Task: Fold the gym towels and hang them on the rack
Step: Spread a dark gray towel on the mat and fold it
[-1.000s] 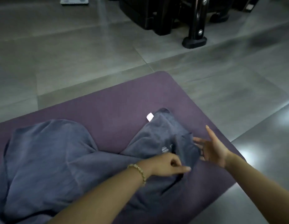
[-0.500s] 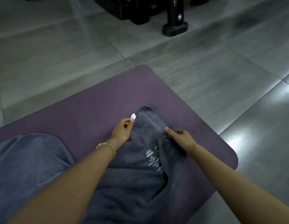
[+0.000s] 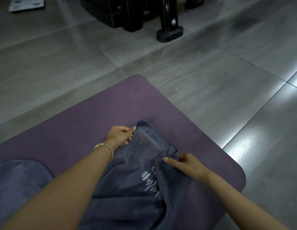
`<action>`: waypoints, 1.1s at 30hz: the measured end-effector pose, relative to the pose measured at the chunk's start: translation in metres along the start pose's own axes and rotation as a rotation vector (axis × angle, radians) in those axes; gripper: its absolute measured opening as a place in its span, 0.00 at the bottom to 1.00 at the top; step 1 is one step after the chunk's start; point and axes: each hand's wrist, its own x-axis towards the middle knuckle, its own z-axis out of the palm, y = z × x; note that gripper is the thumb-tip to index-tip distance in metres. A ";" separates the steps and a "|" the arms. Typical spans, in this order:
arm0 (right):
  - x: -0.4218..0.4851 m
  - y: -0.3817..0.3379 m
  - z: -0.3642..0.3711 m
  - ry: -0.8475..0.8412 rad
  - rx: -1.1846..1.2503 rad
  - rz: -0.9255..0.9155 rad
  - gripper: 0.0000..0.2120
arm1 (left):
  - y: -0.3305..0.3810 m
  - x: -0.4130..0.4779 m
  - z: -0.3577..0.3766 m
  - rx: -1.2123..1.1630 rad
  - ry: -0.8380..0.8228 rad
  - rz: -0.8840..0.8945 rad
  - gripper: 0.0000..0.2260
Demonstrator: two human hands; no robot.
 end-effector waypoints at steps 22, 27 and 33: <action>-0.019 0.059 -0.081 0.386 -0.091 -0.047 0.20 | 0.032 -0.017 0.072 0.517 0.051 0.514 0.25; -0.024 0.075 -0.083 0.460 -0.111 -0.028 0.21 | -0.016 -0.045 0.093 0.630 0.027 0.535 0.30; -0.031 0.069 -0.077 0.588 -0.367 0.037 0.14 | -0.023 -0.064 0.091 0.505 -0.046 0.530 0.30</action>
